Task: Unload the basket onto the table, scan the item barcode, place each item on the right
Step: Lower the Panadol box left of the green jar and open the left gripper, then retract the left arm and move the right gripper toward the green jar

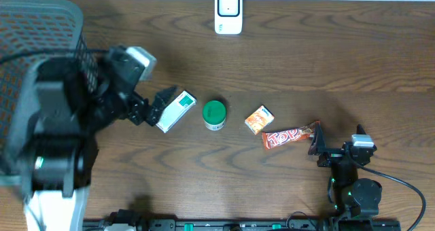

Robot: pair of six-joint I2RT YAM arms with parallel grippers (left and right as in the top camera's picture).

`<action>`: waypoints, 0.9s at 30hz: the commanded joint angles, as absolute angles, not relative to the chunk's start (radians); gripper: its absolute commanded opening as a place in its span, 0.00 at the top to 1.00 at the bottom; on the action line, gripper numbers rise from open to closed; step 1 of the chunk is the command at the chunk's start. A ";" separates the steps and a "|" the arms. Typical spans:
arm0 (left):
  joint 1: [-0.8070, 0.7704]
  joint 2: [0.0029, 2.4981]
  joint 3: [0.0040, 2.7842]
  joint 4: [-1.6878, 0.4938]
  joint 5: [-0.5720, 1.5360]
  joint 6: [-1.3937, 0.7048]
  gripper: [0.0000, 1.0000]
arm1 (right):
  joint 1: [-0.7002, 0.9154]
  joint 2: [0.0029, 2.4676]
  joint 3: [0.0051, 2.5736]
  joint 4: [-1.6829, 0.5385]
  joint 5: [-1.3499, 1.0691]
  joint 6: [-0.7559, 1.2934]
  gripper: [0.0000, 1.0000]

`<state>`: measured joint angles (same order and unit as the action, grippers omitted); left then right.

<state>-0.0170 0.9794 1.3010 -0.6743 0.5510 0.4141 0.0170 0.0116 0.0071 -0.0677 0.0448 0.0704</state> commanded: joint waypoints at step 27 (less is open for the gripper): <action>-0.012 0.637 1.304 -0.460 -0.382 0.564 0.02 | 0.015 0.113 0.038 -0.100 -0.450 0.623 0.01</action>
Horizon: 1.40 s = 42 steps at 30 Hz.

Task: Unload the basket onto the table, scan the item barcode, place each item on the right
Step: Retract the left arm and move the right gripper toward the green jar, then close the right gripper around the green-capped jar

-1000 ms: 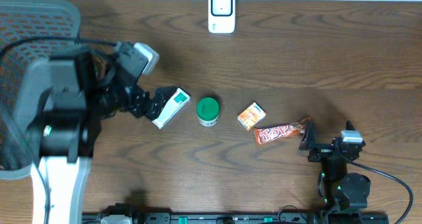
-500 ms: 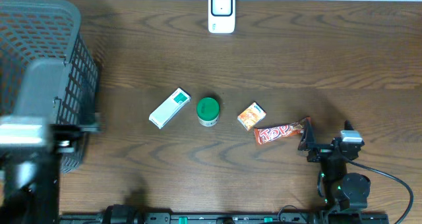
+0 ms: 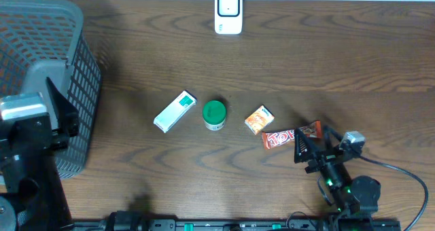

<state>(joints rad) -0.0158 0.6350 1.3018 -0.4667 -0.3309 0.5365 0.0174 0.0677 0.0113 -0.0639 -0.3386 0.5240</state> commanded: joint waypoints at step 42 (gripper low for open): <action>0.027 0.183 0.954 -0.327 -0.064 0.614 0.02 | 0.743 1.507 1.093 -0.511 -0.328 0.537 0.01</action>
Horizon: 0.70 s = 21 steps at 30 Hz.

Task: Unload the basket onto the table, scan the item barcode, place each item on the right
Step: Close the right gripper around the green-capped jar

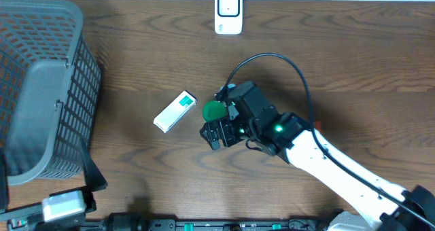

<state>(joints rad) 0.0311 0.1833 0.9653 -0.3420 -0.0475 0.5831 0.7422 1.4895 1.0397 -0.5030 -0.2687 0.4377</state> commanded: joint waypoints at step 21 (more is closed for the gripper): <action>0.027 0.183 0.953 -0.384 -0.064 0.613 0.02 | 0.713 1.989 1.854 -1.232 -0.015 0.725 0.01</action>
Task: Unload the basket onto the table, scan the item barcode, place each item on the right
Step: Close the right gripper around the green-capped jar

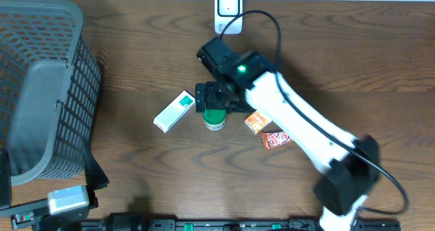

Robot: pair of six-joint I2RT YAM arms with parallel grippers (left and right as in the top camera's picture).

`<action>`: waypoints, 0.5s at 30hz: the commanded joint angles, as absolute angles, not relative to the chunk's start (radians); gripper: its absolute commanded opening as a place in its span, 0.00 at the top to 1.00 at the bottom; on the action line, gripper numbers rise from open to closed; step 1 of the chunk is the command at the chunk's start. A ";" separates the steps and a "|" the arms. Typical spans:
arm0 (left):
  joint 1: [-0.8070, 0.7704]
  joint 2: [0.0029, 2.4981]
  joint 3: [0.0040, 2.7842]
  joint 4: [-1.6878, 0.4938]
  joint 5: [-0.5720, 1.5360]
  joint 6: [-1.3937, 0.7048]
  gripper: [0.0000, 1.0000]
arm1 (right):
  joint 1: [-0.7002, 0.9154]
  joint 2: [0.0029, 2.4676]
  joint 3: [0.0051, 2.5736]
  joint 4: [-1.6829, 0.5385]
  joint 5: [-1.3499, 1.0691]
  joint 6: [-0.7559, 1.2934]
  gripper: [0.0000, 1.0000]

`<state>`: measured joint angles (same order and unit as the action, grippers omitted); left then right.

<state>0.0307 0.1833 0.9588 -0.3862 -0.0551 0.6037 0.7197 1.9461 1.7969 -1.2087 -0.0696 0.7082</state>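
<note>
A green round tub (215, 117) stands at the table's middle. My right gripper (215, 99) hangs directly over its far side, dark fingers (202, 97) spread to either side of it, apparently open. A white and green box (175, 111) lies to the tub's left. To its right lie an orange packet (258, 121) and a red candy bar (277, 139), the bar partly under the right arm. The white scanner (228, 11) stands at the far edge. My left arm (64, 200) is drawn back at the near left corner, its fingers unclear.
A large grey mesh basket (47, 47) fills the left side of the table, with a grey slab inside it. The right arm's black cable (275, 27) loops up near the scanner.
The right gripper has moved from the near side of the green tub to over its far side, uncovering the orange packet and candy bar. The tub, the box and the left arm have stayed put.
First my left gripper was at the white and green box while the right arm rested near the candy bar. Then the left arm was back by the basket, box left lying. Later it sat at the near left corner and the right gripper reached the green tub, where it hangs now.
</note>
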 commanded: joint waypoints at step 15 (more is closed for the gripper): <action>0.027 0.183 0.953 -0.419 -0.064 0.614 0.02 | 0.708 2.099 1.861 -1.188 -0.076 0.710 0.01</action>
<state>0.0307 0.1833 0.9588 -0.4175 -0.0551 0.6037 0.7124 2.0815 1.8374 -1.1957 -0.0612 0.7082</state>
